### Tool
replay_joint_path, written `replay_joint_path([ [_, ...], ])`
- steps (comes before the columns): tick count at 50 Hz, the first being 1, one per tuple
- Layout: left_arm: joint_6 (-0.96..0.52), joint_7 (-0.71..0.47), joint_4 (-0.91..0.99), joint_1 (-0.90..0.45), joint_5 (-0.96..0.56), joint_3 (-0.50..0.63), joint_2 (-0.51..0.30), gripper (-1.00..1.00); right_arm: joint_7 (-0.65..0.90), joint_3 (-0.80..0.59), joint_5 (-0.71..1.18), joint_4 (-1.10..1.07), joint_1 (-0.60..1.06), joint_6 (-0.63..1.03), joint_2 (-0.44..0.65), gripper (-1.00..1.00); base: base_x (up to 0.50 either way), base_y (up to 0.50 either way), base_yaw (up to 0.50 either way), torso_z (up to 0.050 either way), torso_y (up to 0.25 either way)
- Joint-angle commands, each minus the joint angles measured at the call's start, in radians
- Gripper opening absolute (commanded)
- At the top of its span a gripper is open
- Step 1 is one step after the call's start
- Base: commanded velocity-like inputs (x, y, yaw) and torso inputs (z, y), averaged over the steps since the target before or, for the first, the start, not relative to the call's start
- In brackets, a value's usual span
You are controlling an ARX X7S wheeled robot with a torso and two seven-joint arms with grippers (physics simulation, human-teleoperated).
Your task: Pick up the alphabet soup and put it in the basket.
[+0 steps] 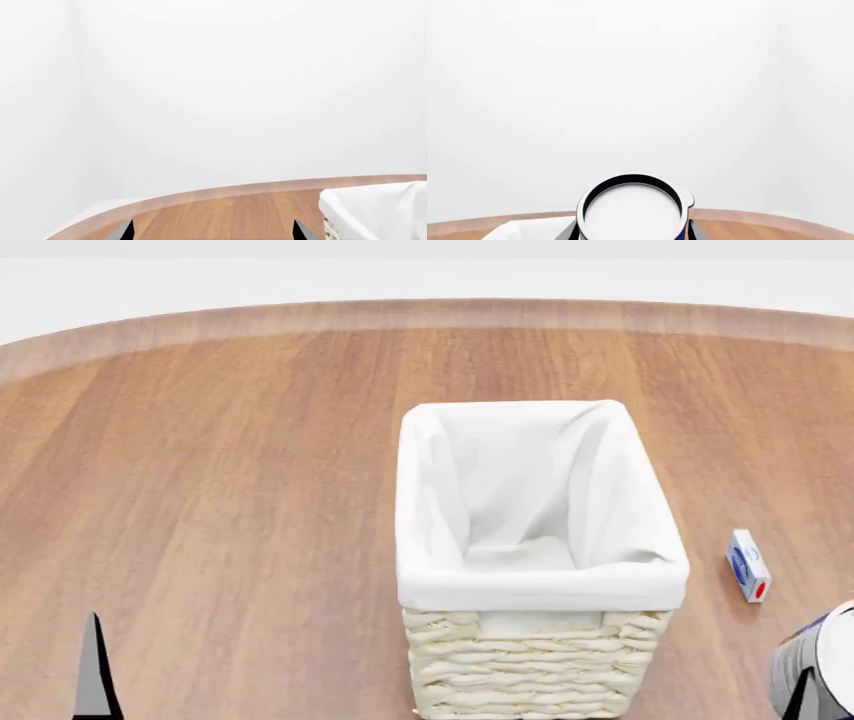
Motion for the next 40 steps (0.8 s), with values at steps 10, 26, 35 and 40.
replay_joint_path([
  [10,0.003,-0.012,-0.006,-0.003,-0.008,0.004,-0.009,1.0,0.106,-0.102,0.038,-0.145,0.366,0.292,0.15,-1.0,0.0,0.0,0.0,0.0,0.001],
  [26,0.009,-0.016,-0.011,-0.007,-0.028,-0.009,-0.017,1.0,0.167,-0.254,0.158,-0.148,0.813,0.516,0.169,-1.0,0.0,0.0,0.0,0.0,0.001],
  [35,0.006,-0.021,-0.007,-0.007,-0.033,-0.011,-0.02,1.0,0.141,-0.368,0.125,0.005,0.979,0.52,0.091,-1.0,0.0,0.0,0.0,0.0,0.0],
  [40,0.012,-0.022,-0.013,-0.007,-0.038,-0.013,-0.022,1.0,0.108,-0.406,0.127,0.121,1.073,0.514,0.046,-1.0,0.0,0.0,0.0,0.0,0.0],
])
